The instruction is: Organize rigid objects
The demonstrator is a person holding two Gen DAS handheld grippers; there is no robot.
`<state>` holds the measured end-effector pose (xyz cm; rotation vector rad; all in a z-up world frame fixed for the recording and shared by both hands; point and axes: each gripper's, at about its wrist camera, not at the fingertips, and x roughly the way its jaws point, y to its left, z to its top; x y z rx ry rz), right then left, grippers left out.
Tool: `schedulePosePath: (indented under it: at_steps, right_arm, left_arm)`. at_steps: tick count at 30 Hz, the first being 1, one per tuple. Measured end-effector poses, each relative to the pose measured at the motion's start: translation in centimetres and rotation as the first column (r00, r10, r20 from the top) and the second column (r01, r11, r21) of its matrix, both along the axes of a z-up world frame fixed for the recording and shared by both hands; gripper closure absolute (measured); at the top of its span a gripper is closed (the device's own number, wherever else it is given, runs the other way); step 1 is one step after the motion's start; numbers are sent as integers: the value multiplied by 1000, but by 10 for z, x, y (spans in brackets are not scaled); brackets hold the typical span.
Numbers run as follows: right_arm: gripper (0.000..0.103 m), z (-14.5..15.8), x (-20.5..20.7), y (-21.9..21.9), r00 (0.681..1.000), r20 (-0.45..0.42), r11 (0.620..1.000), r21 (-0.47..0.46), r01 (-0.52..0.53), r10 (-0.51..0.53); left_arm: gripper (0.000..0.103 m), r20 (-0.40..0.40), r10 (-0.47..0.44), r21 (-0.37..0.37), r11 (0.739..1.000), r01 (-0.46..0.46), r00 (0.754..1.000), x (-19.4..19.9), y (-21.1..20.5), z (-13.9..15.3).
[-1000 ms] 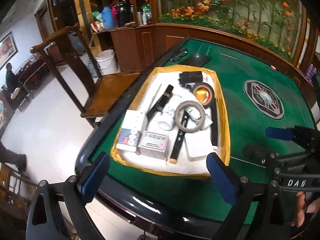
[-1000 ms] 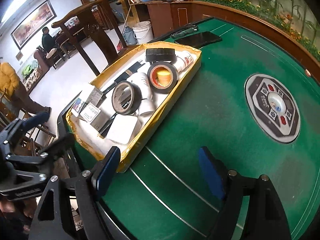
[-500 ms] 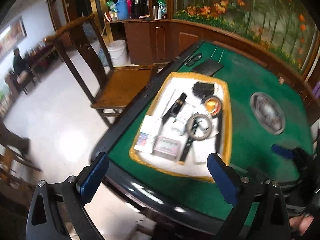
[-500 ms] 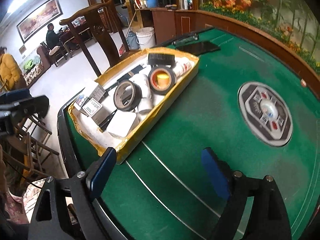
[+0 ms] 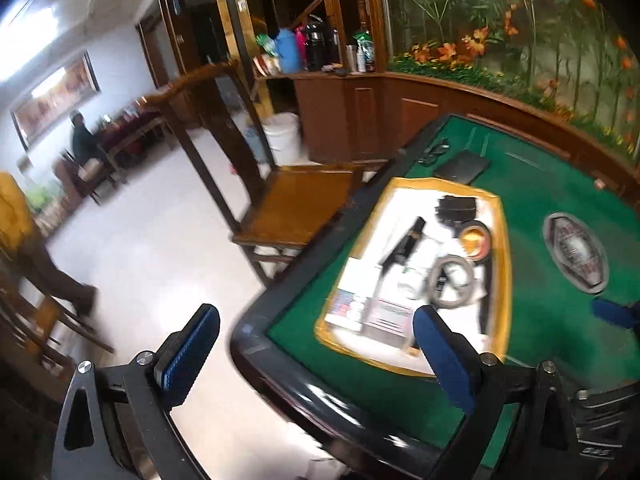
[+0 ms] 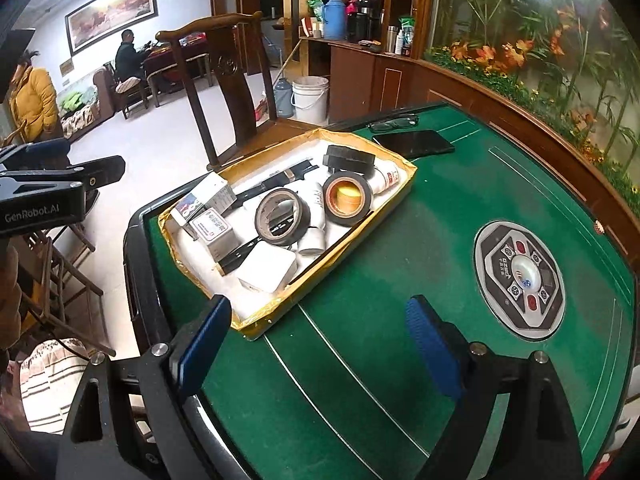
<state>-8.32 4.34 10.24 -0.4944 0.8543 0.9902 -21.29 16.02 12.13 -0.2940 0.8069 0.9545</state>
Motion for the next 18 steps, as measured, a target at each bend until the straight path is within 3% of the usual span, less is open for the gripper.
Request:
schedulePosePath:
  at_steps: [6, 9, 18]
  right_arm:
    - [15, -1, -2, 4, 1000, 3, 1000, -5, -10, 10]
    - [15, -2, -4, 6, 1000, -2, 1000, -7, -10, 10]
    - [15, -2, -4, 10, 1000, -10, 1000, 4, -6, 6]
  left_arm:
    - [4, -46, 21, -32, 999, -23, 999, -2, 8, -8]
    - [4, -19, 4, -54, 999, -5, 1000, -5, 6, -7]
    - [4, -73, -26, -47, 999, 22, 997, 1, 2, -5]
